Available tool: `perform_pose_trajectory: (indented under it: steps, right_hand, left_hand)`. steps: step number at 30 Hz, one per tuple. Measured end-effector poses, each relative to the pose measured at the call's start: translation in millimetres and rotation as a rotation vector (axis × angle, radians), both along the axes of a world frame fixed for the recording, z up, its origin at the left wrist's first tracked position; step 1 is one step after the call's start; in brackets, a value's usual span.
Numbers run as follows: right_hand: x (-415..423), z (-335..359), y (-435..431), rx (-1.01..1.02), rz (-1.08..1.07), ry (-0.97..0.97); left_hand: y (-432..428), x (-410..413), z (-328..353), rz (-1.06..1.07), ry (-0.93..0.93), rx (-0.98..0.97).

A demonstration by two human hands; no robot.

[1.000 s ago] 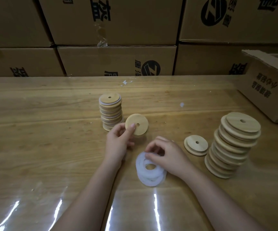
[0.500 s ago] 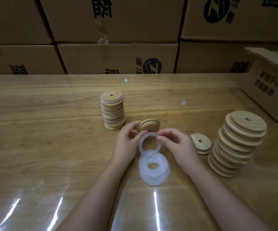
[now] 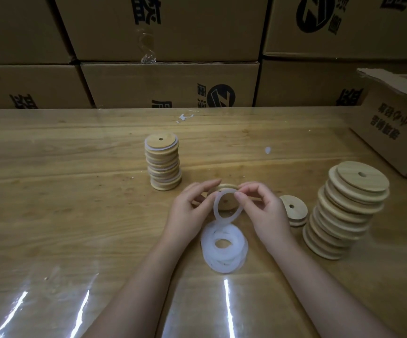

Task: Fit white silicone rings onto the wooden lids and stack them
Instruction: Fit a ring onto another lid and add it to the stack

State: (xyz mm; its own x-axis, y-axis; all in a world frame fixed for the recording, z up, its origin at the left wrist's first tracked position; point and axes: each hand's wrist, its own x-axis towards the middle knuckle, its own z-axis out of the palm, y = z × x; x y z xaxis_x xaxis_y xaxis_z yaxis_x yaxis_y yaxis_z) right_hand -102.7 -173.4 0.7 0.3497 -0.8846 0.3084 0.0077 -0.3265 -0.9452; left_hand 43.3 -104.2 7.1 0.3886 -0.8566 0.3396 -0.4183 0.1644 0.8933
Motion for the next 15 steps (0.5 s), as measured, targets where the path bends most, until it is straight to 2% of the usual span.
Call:
perform_pose_trajectory:
  steps: [3,9,15]
  right_hand:
    - [0.3,-1.3,-0.7,0.022,-0.034,0.009]
    - [0.9,-2.8,-0.9,0.017,-0.053,0.041]
    - [2.6,-2.4,1.9,-0.281,-0.144,0.134]
  left_hand:
    - [0.3,-2.3,0.0,0.046,0.008,-0.017]
    - [-1.5,-3.2,-6.0,0.096,-0.26,-0.071]
    - [-2.2,-1.1,-8.8,0.116,-0.348,-0.11]
